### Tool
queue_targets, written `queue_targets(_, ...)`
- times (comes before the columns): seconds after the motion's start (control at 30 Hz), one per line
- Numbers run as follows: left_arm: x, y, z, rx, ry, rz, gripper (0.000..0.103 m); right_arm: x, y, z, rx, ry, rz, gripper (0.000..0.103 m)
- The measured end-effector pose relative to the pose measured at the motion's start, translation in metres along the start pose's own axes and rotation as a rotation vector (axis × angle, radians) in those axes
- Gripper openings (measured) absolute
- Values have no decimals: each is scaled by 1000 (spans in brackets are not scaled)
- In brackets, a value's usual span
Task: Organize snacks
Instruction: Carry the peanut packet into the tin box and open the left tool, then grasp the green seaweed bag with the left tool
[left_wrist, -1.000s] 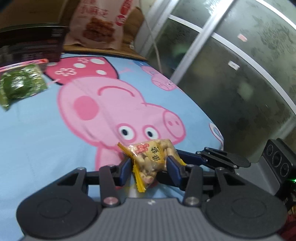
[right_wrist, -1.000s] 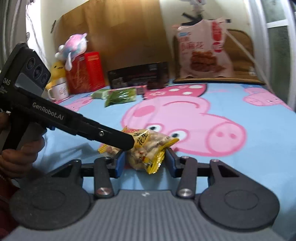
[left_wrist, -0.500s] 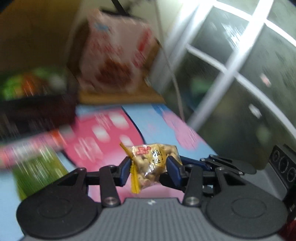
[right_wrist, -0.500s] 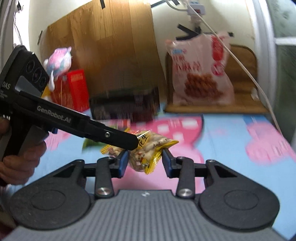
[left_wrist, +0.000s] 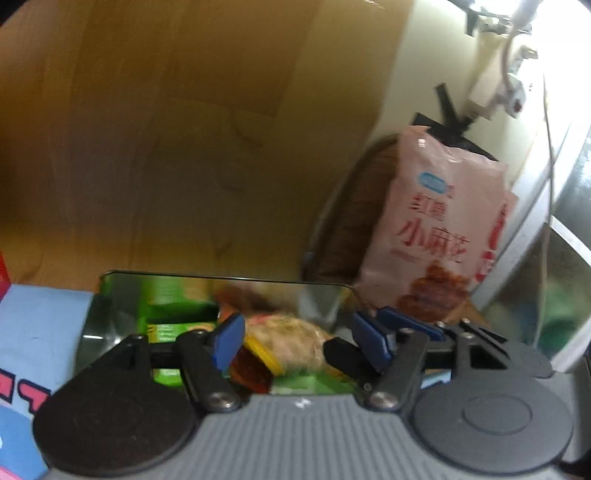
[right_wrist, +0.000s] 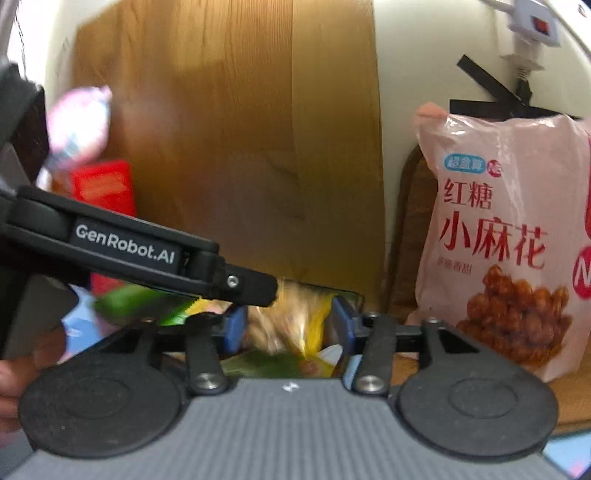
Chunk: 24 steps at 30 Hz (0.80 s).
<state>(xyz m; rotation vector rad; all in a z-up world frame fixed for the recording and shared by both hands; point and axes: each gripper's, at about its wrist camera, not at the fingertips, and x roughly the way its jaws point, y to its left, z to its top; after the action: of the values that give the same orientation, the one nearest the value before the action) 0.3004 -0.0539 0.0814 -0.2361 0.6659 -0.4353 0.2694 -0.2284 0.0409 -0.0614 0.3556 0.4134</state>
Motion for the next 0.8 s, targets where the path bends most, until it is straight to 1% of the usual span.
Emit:
queue_targets(0.07,-13,7,-3,-12,-36,-17,65,-14,2,-5,10,-32,0,56)
queue_targets(0.1,-22,12,-5,-12,-55,-20,65,-26,4,-9,10,-53,-2,62)
queue_targets(0.17,-43,23,-13,-22,-85,-23,65,-48,8,-15,29,-82,1,65)
queue_targets(0.27,-73,37,-34,-47,-92,-29,65,-81,9,-30,95,-88,76,71)
queue_targets(0.33,-90,43,-57,-67,-79,-36,65,-95,13,-43,131,-54,123,71)
queue_targets(0.4,-104,47,-80,-86,-50,-50,64,-100,17,-57,165,20,173,71)
queue_targets(0.47,-105,45,-104,-100,-2,-52,64,-96,23,-69,183,100,198,70)
queue_targets(0.53,-95,43,-120,-123,64,-37,64,-89,33,-72,204,173,215,63)
queue_targets(0.57,-88,42,-126,-136,89,-30,61,-83,36,-74,223,205,239,52)
queue_targets(0.6,-84,41,-132,-140,90,-11,60,-78,39,-75,240,236,238,36)
queue_targets(0.63,-86,40,-136,-116,67,4,57,-69,39,-77,266,270,247,27)
queue_targets(0.67,-87,37,-138,-104,63,27,50,-68,40,-80,308,286,268,13)
queue_targets(0.7,-92,36,-140,-118,68,44,46,-71,41,-82,348,299,274,12)
queue_targets(0.73,-98,37,-142,-137,82,19,44,-78,44,-84,360,299,266,12)
queue_targets(0.8,-111,37,-154,-141,103,-19,39,-99,55,-90,325,290,245,12)
